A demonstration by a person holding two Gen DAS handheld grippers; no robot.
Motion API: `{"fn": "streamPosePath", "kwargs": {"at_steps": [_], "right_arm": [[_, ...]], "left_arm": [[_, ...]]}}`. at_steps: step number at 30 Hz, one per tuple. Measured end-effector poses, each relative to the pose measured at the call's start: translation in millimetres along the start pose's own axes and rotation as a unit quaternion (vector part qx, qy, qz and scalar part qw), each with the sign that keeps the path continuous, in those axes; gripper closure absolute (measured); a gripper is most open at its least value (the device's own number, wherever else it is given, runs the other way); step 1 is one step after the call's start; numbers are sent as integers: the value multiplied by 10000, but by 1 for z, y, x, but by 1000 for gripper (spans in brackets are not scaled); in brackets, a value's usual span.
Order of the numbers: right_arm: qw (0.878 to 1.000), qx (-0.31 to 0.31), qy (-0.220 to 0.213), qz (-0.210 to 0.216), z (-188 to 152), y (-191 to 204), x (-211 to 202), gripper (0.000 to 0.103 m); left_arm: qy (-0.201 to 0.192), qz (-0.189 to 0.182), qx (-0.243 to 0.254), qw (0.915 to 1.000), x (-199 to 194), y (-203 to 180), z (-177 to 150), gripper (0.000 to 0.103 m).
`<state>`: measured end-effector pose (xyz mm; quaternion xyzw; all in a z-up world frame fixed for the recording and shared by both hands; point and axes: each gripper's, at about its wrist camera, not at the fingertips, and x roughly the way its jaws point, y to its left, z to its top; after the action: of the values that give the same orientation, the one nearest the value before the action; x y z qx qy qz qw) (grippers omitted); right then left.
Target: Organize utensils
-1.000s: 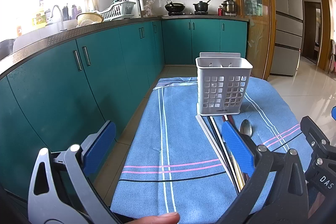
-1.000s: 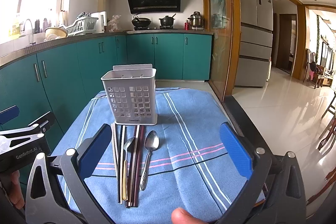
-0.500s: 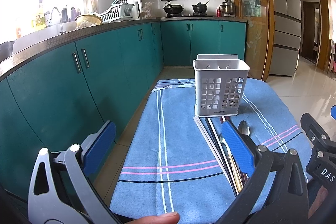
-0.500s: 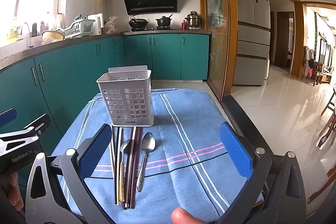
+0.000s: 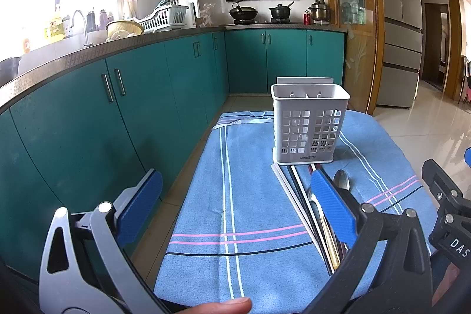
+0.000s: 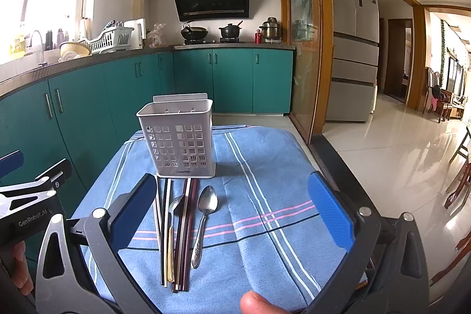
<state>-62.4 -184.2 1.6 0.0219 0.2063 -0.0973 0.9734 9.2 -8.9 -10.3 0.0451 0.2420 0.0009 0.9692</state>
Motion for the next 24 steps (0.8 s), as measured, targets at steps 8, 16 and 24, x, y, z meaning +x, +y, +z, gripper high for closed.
{"fn": "streamPosePath", "kwargs": {"at_steps": [8,16,24], "right_arm": [[10000,-35,-13,-34,1,-3,4,3],[9860,203,1633,259,-28,-44,102,4],[9666,477,2338,934,-51,-38,155,44]], "left_arm": [[-22,-68,-15,10000,4,1,0,3],[1074,-27,149,9941,103,-7,-19,23],[1900,-625,93,9797,179,-27,-28,56]]}}
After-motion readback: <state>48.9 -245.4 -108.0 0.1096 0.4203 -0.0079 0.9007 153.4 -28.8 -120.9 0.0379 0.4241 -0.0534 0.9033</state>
